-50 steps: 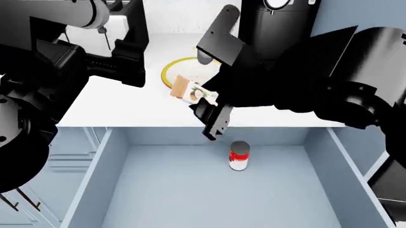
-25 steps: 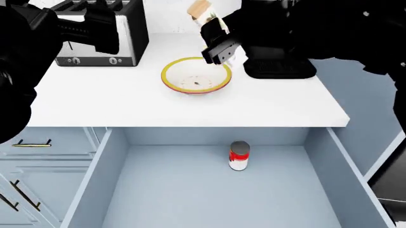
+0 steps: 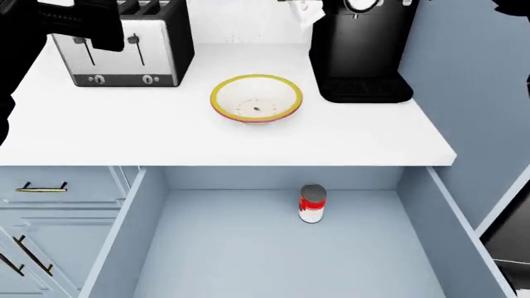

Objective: Place the bar in the bowl and close the drawer.

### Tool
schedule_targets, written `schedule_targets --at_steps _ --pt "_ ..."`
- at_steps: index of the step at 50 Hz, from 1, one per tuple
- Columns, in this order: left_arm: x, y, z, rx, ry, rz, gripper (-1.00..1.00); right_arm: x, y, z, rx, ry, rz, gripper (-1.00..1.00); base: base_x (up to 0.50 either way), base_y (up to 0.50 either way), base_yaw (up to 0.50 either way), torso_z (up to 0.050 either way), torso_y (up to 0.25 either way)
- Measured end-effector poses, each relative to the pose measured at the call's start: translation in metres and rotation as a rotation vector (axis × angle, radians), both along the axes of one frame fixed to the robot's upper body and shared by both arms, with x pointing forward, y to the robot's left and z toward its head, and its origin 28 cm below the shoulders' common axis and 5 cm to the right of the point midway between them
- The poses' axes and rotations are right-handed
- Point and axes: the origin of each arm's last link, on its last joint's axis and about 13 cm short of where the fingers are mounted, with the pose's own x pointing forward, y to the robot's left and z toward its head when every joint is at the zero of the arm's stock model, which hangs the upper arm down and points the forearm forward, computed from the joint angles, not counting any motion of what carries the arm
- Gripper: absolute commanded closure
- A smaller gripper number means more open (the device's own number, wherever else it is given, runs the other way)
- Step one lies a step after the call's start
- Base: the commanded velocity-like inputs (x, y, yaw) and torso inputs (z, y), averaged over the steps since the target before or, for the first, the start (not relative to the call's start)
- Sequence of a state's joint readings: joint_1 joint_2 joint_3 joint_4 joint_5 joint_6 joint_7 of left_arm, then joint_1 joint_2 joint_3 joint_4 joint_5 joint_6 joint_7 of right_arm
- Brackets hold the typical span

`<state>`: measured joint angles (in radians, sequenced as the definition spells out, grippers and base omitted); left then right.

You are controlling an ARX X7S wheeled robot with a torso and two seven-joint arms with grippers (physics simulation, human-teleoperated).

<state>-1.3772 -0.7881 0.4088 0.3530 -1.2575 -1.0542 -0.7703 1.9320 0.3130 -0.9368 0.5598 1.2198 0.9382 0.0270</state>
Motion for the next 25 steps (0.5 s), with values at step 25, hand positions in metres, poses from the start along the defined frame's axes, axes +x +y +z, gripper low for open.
schedule_targets --at_steps 25 --pt "-0.001 0.008 0.006 0.003 -0.003 0.034 -1.0 0.02 0.027 0.034 0.149 0.017 0.0 1.0 0.0 0.0 0.0 0.0 0.0"
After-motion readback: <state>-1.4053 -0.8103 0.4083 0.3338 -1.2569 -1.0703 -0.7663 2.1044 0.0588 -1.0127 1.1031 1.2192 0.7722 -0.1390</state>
